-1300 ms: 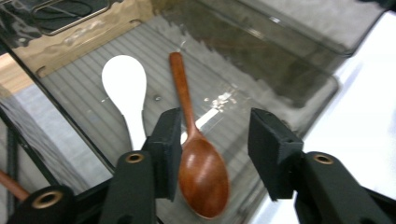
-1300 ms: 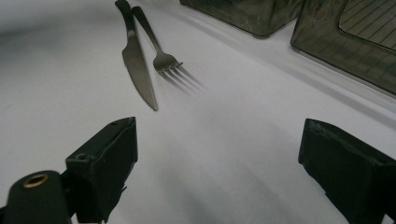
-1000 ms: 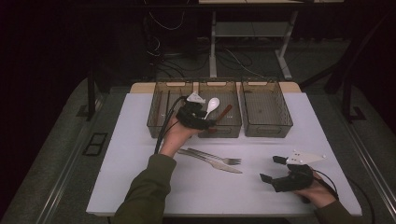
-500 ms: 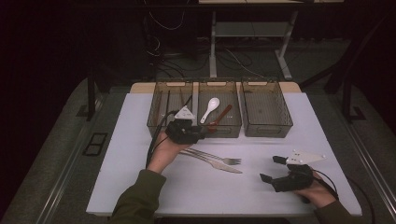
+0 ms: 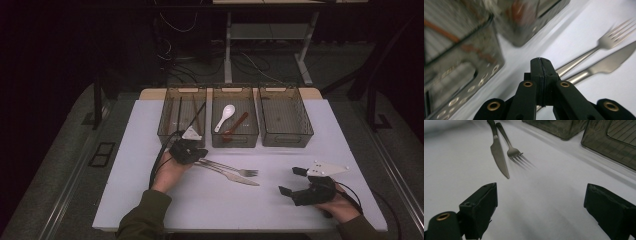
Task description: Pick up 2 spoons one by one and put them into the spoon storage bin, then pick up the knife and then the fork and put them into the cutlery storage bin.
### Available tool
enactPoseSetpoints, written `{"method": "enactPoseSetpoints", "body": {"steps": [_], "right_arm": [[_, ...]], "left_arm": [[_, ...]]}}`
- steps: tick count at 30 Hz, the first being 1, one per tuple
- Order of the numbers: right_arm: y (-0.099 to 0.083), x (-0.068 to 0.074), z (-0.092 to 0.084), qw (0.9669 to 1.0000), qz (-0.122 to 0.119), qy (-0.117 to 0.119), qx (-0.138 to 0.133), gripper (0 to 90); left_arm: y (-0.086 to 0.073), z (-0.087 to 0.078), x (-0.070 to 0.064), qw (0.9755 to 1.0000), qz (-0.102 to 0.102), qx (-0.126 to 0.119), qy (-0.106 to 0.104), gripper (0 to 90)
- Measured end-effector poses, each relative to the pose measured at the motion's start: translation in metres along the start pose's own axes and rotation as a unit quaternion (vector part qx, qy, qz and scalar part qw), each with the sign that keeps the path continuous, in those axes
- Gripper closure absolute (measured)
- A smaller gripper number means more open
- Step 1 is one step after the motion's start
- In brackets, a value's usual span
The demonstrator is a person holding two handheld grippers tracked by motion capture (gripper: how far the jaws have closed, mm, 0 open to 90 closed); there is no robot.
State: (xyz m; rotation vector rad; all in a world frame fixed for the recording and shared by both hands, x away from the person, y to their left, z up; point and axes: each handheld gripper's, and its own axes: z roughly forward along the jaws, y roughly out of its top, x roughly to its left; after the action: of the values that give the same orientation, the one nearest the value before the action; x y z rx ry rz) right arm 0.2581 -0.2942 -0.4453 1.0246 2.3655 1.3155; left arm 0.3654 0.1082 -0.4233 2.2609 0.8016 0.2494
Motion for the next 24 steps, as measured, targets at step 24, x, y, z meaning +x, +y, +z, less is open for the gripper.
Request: {"method": "enactPoseSetpoints", "body": {"steps": [24], "right_arm": [[0.000, -0.001, 0.000, 1.0000, 0.000, 0.000, -0.002, 11.6]], "left_arm": [[-0.026, -0.005, 0.004, 0.9990, -0.012, 0.042, -0.011, 88.7]]}}
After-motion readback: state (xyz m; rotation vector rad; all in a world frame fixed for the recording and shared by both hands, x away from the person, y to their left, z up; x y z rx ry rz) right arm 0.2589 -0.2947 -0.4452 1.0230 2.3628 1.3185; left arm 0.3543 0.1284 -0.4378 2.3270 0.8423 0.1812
